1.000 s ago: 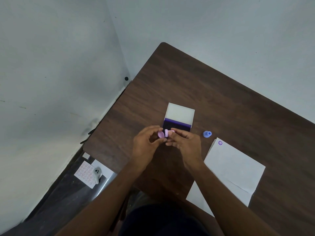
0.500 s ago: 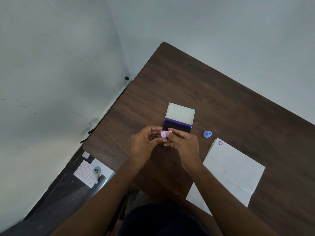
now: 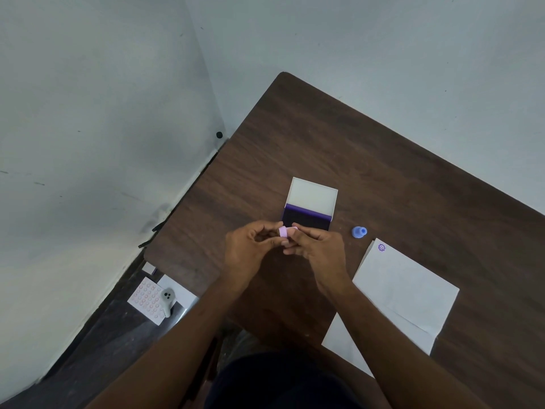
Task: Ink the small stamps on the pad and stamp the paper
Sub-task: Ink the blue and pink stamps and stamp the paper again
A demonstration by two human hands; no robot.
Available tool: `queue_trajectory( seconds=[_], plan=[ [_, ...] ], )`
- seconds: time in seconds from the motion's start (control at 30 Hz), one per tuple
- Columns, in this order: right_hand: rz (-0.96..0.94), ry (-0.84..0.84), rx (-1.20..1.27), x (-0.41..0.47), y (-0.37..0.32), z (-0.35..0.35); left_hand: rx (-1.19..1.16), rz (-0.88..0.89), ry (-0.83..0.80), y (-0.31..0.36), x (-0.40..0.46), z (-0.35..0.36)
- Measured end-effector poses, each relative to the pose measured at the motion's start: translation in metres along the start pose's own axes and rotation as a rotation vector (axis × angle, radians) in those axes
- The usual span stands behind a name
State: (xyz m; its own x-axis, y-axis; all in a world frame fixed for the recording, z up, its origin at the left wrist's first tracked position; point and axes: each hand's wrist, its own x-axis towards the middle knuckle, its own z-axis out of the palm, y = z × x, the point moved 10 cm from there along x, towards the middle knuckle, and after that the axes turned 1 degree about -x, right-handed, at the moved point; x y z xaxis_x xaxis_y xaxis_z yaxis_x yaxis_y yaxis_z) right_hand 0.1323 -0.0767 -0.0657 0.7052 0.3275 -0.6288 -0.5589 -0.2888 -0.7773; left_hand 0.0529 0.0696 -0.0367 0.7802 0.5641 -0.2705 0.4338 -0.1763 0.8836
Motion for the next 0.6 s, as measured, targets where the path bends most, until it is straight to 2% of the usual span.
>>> queue_trajectory(
  seconds=[0.13, 0.37, 0.6],
  plan=[
    [-0.018, -0.033, 0.005, -0.001, -0.003, 0.004, 0.049, 0.097, 0.045, 0.011, 0.000, -0.005],
    [-0.086, 0.080, -0.012, 0.001, -0.017, -0.020, -0.019, -0.013, -0.008, 0.005, 0.001, 0.013],
    [-0.244, 0.284, -0.295, 0.017, -0.056, -0.089, -0.003, 0.003, -0.099, 0.023, 0.013, 0.056]
  ],
)
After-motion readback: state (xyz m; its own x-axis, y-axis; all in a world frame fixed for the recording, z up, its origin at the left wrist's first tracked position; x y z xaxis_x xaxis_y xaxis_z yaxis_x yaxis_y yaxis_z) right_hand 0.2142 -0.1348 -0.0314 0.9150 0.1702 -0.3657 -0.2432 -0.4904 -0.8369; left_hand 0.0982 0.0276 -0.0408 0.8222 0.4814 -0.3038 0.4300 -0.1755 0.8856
